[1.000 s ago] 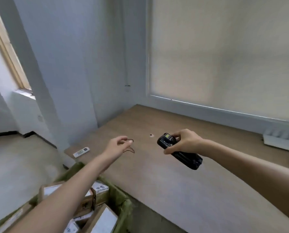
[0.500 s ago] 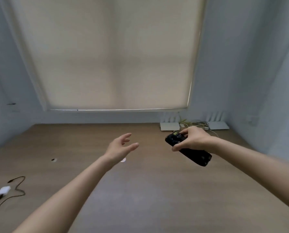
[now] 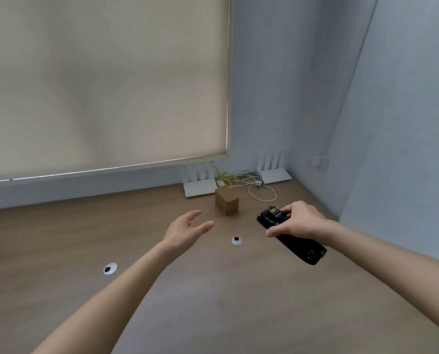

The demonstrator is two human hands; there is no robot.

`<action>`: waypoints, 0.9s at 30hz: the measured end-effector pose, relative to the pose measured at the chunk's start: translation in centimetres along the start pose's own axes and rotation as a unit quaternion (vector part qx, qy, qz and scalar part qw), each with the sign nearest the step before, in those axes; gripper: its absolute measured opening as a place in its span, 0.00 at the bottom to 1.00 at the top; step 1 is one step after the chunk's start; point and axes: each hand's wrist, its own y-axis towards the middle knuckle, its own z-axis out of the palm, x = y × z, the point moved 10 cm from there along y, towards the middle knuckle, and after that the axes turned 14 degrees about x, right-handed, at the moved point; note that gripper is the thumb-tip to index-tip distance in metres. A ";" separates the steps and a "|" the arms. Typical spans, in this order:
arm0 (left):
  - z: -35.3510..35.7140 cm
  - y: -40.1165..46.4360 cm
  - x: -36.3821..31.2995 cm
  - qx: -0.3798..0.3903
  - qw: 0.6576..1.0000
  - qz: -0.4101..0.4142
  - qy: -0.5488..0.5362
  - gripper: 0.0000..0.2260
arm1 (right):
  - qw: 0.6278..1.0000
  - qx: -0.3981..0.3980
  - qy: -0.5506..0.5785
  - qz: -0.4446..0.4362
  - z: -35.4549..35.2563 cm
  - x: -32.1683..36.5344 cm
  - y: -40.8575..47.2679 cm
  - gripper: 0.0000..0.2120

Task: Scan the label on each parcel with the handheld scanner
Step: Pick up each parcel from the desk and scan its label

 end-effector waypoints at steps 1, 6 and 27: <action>0.4 2.0 0.3 0.007 1.000 0.001 0.002 0.32 | 1.000 0.002 0.000 0.008 -0.1 -0.5 1.6 0.35; 0.8 12.4 2.6 0.027 1.000 -0.008 0.004 0.31 | 0.998 0.020 0.026 0.047 -0.3 -2.1 11.2 0.32; 2.6 51.4 16.8 0.050 0.994 -0.101 0.016 0.36 | 0.974 0.086 0.180 0.104 7.7 -8.7 52.0 0.34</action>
